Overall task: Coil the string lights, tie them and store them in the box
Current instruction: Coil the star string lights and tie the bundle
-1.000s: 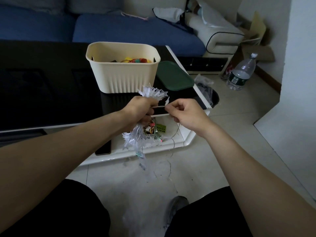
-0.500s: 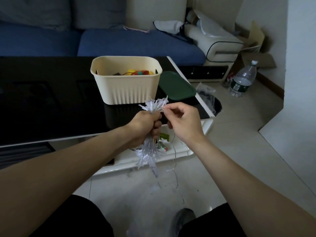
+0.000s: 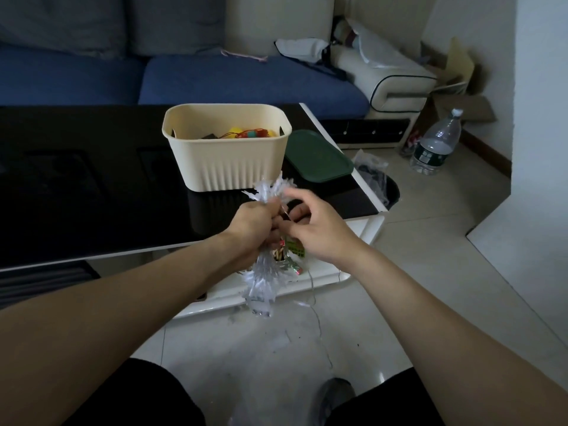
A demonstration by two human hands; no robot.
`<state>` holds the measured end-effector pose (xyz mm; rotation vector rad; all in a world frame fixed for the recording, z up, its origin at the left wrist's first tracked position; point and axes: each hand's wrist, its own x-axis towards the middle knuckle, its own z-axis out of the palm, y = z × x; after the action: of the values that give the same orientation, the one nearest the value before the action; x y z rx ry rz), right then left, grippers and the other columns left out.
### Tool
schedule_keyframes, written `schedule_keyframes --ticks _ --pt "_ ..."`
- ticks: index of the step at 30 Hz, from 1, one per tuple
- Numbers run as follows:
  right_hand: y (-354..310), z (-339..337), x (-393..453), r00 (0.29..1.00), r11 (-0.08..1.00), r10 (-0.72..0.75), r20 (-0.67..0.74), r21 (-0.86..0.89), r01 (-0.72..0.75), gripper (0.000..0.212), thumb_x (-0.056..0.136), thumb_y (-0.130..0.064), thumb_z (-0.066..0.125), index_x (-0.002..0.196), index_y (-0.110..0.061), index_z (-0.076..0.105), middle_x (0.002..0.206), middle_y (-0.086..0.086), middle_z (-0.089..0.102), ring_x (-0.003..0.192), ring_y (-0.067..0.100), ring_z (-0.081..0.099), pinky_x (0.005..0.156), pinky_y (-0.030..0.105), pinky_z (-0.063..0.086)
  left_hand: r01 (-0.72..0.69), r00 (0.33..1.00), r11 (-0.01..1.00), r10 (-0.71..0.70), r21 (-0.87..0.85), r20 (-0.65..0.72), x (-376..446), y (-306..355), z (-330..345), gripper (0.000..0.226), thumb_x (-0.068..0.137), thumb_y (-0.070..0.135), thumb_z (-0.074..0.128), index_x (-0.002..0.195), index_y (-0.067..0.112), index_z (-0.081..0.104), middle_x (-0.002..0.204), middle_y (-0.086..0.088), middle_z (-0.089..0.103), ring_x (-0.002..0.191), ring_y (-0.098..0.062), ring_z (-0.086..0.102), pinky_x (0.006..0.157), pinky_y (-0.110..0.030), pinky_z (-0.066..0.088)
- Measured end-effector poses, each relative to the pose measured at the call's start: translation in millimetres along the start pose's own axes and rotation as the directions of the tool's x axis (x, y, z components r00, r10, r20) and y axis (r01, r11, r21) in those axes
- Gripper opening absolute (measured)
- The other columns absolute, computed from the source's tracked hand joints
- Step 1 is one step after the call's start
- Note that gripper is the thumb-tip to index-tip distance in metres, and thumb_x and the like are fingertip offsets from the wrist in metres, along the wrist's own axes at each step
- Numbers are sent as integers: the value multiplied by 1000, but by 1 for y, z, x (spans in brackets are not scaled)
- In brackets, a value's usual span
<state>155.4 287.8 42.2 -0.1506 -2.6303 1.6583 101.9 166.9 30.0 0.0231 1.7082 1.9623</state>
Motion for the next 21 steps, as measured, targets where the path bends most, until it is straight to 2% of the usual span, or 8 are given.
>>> schedule_keyframes --ticks 2,4,6,9,13,16,19,21 --pt "2 -4 -2 998 998 32 -54 58 -29 42 88 -10 74 125 -21 58 86 -1 62 66 4 59 65 21 49 -45 998 996 43 -74 -35 3 5 -2 37 106 23 37 71 16 43 46 5 28 39 -12 22 42 -24 25" --pt "7 -9 -2 995 1000 -13 -100 -24 10 22 84 -12 78 102 -19 70 79 -4 68 62 0 61 65 19 48 -86 993 985 73 -149 -91 5 12 -5 31 103 19 39 73 16 44 47 5 31 40 -12 25 41 -23 27" --pt "11 -12 -1 984 970 -119 -130 -229 87 9 82 -16 79 86 -21 75 87 -7 69 78 1 62 72 15 45 -120 983 979 94 -165 -155 6 19 -8 28 102 18 39 75 16 44 50 3 38 42 -14 35 43 -26 34" --pt "16 -17 3 955 890 -246 -163 -428 156 12 81 -14 77 77 -23 70 106 -6 61 100 10 57 84 19 42 -165 965 966 116 -201 -237 3 29 -11 29 106 24 38 82 11 49 64 -3 56 55 -18 57 54 -31 49" --pt "15 -21 0 998 998 59 -4 7 -59 17 89 -3 69 95 -15 58 74 4 69 57 21 67 58 37 58 -161 980 910 100 -382 -173 -3 42 -15 23 108 25 34 105 6 47 75 -9 64 69 -27 70 75 -41 58" --pt "23 -32 -4 959 984 161 233 38 -174 15 91 -4 70 101 -10 60 65 4 67 44 15 56 46 27 48 -173 977 861 89 -478 -193 -3 45 -20 21 106 22 39 98 5 48 55 -3 46 47 -20 55 65 -42 62" --pt "37 -49 -6 909 975 221 352 -61 -213 12 87 -18 76 87 -8 68 63 1 67 58 13 59 62 24 51 -214 960 889 115 -404 -256 0 47 -29 33 107 24 36 75 16 40 54 2 29 40 -12 29 46 -26 48" --pt "46 -61 -7 925 968 245 291 -125 -217 15 83 -23 79 84 -10 71 67 3 70 67 15 64 77 29 53 -220 952 914 126 -339 -278 2 47 -35 34 106 23 36 73 19 39 53 4 29 41 -11 25 43 -24 38"
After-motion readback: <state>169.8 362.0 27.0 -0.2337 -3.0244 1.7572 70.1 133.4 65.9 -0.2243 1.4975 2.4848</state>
